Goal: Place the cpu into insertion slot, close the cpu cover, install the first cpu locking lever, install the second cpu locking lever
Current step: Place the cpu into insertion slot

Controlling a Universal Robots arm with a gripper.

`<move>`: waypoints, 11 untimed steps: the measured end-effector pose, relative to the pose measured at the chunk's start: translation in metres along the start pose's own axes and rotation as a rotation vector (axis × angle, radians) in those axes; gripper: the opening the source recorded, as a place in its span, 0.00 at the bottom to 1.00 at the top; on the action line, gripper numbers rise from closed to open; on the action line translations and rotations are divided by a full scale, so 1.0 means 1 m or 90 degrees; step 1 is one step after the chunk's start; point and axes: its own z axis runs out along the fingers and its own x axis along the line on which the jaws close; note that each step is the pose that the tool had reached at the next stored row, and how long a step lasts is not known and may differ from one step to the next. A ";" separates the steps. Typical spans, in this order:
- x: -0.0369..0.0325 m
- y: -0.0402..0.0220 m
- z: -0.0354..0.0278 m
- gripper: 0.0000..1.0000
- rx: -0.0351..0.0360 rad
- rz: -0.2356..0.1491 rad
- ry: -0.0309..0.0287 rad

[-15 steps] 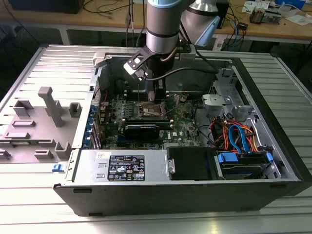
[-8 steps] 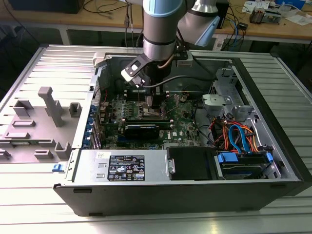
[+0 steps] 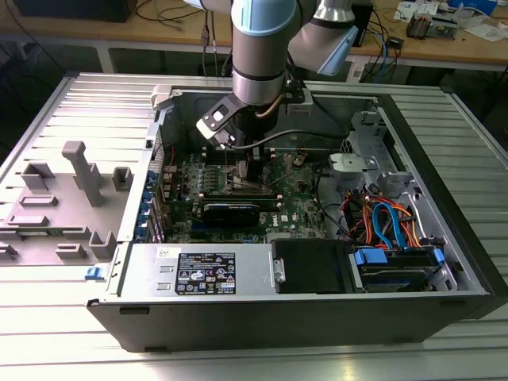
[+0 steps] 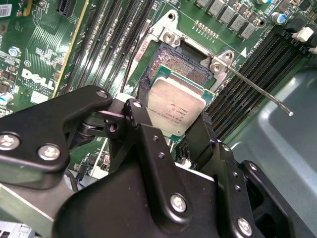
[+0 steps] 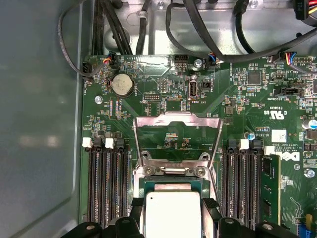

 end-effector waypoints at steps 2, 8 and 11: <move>0.0000 0.0000 0.0000 0.54 0.0000 0.000 0.0000; 0.0000 0.0000 0.0001 0.54 0.0000 0.000 0.0000; -0.0001 -0.0008 0.0038 0.54 -0.0023 0.000 -0.0001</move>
